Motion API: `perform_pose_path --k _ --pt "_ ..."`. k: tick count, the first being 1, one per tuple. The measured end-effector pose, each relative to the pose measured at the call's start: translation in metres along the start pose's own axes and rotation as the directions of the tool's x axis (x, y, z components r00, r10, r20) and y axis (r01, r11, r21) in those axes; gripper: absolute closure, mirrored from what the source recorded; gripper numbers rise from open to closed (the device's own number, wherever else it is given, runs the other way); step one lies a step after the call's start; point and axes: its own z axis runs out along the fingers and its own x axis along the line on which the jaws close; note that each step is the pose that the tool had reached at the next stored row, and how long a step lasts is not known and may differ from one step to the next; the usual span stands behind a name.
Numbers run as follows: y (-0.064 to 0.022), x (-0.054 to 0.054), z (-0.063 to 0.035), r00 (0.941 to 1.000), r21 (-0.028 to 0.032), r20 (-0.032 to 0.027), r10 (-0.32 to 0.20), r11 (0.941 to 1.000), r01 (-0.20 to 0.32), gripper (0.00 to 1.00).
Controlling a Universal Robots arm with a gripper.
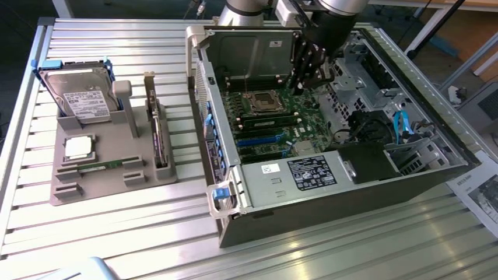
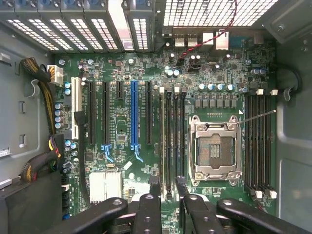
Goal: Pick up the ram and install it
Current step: 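Insert the ram into the slot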
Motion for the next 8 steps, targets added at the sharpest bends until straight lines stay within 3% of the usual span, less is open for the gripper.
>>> perform_pose_path --k 8 --pt "0.0003 -0.0001 -0.0099 1.0 0.0 -0.0001 0.0 1.0 0.0 0.75"
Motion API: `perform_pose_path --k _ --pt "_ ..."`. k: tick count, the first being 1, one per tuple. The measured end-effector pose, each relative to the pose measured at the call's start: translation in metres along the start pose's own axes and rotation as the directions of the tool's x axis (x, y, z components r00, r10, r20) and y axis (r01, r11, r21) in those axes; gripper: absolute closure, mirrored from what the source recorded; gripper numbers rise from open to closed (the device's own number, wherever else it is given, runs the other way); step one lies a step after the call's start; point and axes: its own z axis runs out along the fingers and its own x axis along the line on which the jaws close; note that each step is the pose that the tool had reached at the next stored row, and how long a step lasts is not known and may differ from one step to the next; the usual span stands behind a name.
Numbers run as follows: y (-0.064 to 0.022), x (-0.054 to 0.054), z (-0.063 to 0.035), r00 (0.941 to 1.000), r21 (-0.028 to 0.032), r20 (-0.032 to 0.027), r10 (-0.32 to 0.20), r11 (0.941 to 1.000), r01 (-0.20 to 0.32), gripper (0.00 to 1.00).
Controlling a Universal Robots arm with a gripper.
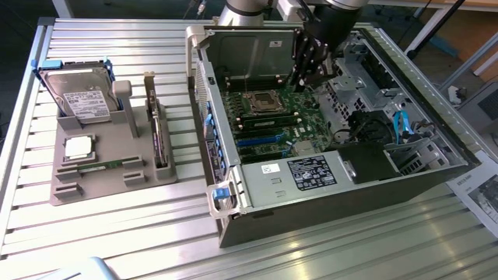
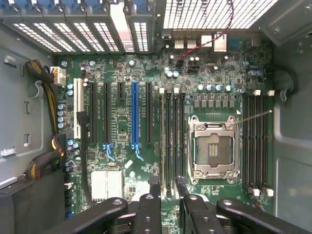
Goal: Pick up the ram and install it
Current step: 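Insert the ram into the slot, then press down the ram until it locks into place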
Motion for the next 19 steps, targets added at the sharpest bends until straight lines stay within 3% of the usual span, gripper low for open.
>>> perform_pose_path --k 16,17,19 --pt "0.0 0.0 -0.0016 1.0 0.0 -0.0001 0.0 1.0 0.0 0.75" --pt "0.0 0.0 -0.0016 1.0 0.0 0.0 0.0 1.0 0.0 0.76" --pt "0.0 0.0 -0.0016 1.0 0.0 0.0 0.0 1.0 0.0 0.89"
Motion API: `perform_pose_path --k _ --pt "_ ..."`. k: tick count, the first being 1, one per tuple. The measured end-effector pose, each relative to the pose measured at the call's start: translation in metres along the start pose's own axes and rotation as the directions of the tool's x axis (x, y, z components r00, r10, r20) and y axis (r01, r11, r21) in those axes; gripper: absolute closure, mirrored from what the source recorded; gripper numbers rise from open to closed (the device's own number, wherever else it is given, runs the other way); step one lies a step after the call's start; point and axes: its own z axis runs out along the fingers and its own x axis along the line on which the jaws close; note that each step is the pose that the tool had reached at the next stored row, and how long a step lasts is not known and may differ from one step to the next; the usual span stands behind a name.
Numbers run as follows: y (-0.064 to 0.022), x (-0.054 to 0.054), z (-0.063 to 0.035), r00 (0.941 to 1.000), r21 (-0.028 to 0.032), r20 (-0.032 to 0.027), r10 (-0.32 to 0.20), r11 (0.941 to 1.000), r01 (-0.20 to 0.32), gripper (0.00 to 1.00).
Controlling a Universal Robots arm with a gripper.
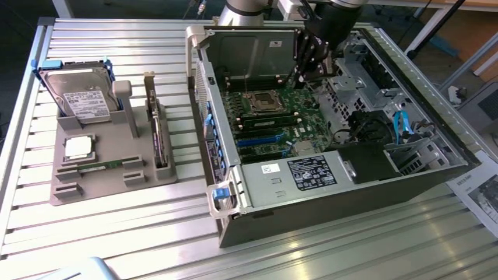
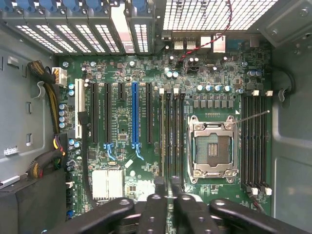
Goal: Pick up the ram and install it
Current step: 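Press down the ram until it locks into place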
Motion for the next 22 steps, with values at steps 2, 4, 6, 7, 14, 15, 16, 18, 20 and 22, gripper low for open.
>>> perform_pose_path --k 2,4,6,7,14,15,16,18,20,22 --pt "0.0 0.0 0.0 1.0 0.0 0.0 0.0 1.0 0.0 0.9" --pt "0.0 0.0 0.0 1.0 0.0 0.0 0.0 1.0 0.0 0.9" --pt "0.0 0.0 0.0 1.0 0.0 0.0 0.0 1.0 0.0 0.9" --pt "0.0 0.0 0.0 1.0 0.0 0.0 0.0 1.0 0.0 0.9" --pt "0.0 0.0 0.0 1.0 0.0 0.0 0.0 1.0 0.0 0.9" --pt "0.0 0.0 0.0 1.0 0.0 0.0 0.0 1.0 0.0 0.9" --pt "0.0 0.0 0.0 1.0 0.0 0.0 0.0 1.0 0.0 0.9" --pt "-0.0009 0.0 0.0 1.0 0.0 -0.0001 0.0 1.0 0.0 0.9" --pt "-0.0032 0.0 -0.0001 1.0 0.0 0.0001 0.0 1.0 0.0 0.9" --pt "-0.0063 -0.0001 -0.0002 1.0 0.0 -0.0002 0.0 1.0 0.0 0.9"
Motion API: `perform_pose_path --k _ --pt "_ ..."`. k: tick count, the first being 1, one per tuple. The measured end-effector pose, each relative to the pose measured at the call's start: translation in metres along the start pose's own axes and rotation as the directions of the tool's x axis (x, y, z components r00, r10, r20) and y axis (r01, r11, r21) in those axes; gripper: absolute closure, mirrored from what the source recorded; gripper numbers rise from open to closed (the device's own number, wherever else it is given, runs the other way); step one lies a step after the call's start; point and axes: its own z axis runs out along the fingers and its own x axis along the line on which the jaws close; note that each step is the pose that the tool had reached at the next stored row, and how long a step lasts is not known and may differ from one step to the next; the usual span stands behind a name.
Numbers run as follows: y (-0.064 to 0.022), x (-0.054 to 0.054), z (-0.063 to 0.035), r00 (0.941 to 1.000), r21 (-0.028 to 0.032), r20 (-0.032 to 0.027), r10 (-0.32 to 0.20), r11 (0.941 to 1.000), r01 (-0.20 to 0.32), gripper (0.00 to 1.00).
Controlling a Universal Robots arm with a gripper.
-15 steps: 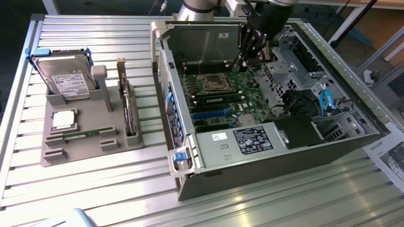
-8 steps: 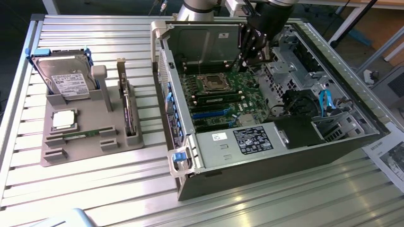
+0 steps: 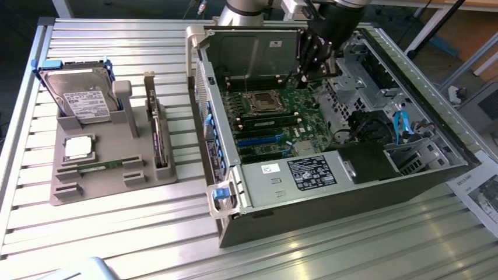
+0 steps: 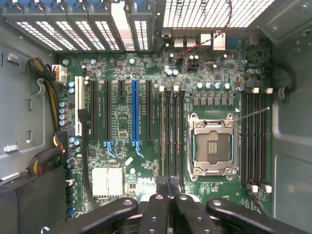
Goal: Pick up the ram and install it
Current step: 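Press down the ram until it locks into place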
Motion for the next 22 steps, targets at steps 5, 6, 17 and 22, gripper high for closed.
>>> perform_pose_path --k 5,6,17,22 --pt "-0.006 0.0 -0.0002 1.0 0.0 -0.0001 0.0 1.0 0.0 0.9" --pt "-0.0071 0.0 -0.0002 1.0 0.0 -0.0001 0.0 1.0 0.0 0.9" --pt "-0.0211 0.0 -0.0006 1.0 0.0 0.0 0.0 1.0 0.0 0.9" --pt "-0.0247 0.0 -0.0007 1.0 0.0 0.0 0.0 1.0 0.0 0.9"
